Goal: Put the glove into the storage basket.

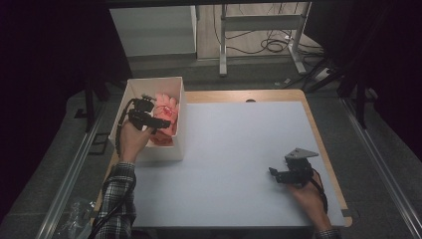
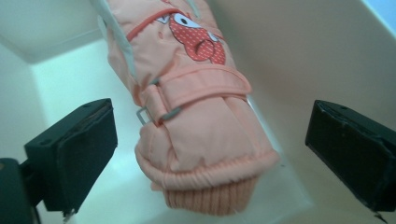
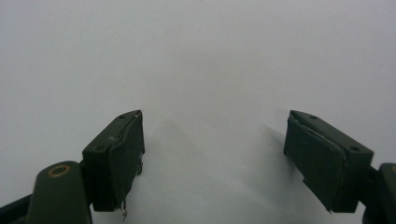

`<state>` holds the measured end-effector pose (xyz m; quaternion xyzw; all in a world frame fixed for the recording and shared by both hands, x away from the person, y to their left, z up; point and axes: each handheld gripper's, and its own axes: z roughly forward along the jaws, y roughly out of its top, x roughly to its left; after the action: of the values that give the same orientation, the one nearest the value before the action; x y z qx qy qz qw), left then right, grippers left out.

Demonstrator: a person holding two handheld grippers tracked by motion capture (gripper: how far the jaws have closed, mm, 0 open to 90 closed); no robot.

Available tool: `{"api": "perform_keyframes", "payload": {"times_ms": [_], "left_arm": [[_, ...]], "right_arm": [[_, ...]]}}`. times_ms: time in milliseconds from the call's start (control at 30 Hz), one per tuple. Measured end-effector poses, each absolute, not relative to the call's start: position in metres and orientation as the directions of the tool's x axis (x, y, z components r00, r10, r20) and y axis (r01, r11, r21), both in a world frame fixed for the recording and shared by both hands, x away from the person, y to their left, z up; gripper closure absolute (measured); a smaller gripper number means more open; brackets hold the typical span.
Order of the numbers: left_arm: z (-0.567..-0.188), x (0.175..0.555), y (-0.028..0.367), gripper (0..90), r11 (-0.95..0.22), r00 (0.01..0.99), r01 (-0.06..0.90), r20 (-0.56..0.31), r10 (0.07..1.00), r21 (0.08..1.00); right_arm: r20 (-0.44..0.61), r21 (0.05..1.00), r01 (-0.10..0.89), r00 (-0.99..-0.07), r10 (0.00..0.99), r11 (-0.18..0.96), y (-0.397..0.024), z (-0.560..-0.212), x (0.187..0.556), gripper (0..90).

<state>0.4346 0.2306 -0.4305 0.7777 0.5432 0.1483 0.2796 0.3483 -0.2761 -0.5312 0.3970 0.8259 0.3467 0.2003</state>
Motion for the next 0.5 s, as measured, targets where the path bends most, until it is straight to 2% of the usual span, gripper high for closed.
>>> {"api": "perform_keyframes", "payload": {"times_ms": [500], "left_arm": [[-0.421, 0.410, 0.241, 2.4, -0.259, 0.409, 0.700, -0.076, 0.909, 0.666]], "right_arm": [[-0.058, 0.732, 0.517, -0.602, 0.796, 0.444, -0.276, -0.531, 0.348, 19.8]]}}
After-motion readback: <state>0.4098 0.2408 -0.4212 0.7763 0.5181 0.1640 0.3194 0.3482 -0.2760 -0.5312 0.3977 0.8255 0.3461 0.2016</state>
